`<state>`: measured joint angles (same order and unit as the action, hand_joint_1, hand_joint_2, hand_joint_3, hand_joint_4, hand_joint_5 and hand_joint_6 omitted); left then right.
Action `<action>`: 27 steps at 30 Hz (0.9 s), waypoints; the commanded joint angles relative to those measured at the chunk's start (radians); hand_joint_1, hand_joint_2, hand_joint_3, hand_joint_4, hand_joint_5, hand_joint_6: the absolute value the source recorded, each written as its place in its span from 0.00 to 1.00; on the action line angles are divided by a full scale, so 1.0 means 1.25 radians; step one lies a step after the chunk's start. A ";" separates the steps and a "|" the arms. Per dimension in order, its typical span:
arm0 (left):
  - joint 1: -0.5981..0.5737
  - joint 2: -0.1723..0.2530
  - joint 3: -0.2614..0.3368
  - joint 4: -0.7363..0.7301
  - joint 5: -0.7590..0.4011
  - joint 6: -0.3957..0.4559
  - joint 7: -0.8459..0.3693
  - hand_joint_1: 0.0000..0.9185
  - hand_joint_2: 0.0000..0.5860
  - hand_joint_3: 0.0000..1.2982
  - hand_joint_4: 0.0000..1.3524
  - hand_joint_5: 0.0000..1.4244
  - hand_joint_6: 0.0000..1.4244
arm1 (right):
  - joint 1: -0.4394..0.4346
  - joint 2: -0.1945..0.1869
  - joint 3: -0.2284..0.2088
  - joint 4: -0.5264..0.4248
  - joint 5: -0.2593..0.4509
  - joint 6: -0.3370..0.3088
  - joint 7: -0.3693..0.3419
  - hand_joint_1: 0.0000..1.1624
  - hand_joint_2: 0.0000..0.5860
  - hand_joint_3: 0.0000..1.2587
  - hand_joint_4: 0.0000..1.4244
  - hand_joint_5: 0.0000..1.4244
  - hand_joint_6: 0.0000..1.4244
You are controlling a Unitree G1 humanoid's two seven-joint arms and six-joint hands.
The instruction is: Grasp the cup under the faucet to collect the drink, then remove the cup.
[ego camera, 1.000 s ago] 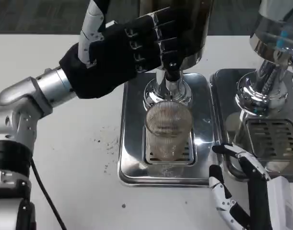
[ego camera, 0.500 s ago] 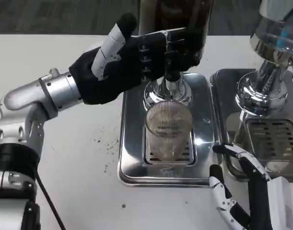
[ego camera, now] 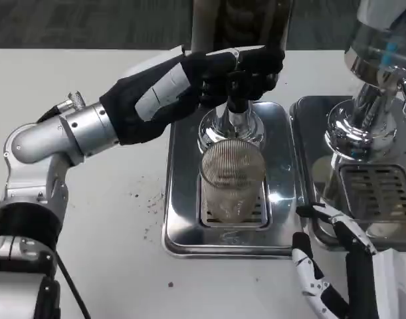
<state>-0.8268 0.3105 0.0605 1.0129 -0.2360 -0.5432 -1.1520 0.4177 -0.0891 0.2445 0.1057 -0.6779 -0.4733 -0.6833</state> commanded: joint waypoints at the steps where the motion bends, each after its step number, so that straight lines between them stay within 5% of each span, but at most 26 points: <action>1: 0.012 0.009 -0.024 0.060 0.060 -0.048 0.022 0.00 0.08 0.12 0.07 0.09 0.00 | 0.016 -0.003 -0.002 -0.025 0.009 -0.004 0.007 0.33 0.73 0.35 0.23 0.21 0.20; 27: 0.008 0.027 -0.102 0.107 0.152 -0.248 0.108 0.00 0.06 0.10 0.02 0.04 0.00 | 0.024 -0.006 -0.020 -0.061 0.039 -0.005 0.058 0.33 0.73 0.26 0.18 0.18 0.19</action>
<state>-0.8572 0.3279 -0.0368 1.1210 -0.1061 -0.8620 -1.0113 0.4624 -0.0908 0.2274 0.0348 -0.6491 -0.4732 -0.6287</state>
